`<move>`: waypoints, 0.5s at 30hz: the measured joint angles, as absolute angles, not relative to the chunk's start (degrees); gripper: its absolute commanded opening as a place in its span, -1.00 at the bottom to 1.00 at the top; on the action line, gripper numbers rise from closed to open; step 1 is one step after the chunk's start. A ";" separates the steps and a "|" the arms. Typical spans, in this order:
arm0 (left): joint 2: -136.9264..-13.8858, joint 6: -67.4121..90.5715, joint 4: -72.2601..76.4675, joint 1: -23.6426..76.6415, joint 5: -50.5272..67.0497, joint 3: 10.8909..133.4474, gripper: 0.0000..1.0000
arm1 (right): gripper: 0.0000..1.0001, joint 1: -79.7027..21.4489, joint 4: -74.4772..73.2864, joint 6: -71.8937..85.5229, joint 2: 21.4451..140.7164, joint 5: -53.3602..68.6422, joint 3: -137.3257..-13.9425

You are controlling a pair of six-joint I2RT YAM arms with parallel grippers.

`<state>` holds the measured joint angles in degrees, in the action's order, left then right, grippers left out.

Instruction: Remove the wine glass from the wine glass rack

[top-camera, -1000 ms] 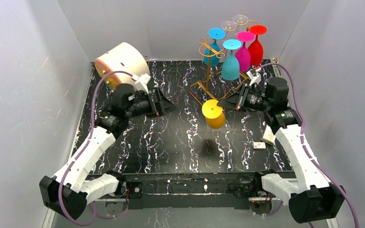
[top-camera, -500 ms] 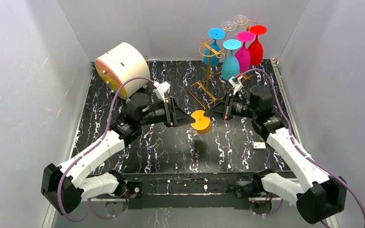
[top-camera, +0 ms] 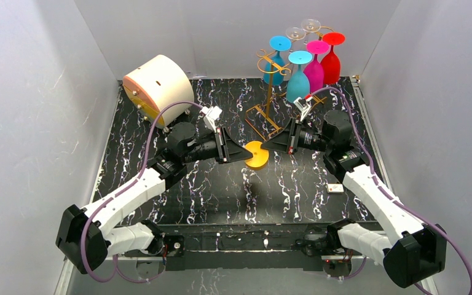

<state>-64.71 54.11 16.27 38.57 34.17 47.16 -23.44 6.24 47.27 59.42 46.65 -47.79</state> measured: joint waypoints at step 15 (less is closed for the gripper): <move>-65.06 52.62 17.10 39.20 35.70 46.81 -1.00 | -0.59 -23.66 8.99 47.94 60.10 49.10 -47.09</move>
<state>-65.06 52.62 17.10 39.20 35.70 46.81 -23.66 8.99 47.94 60.10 49.10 -47.09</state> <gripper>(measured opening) 0.020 0.094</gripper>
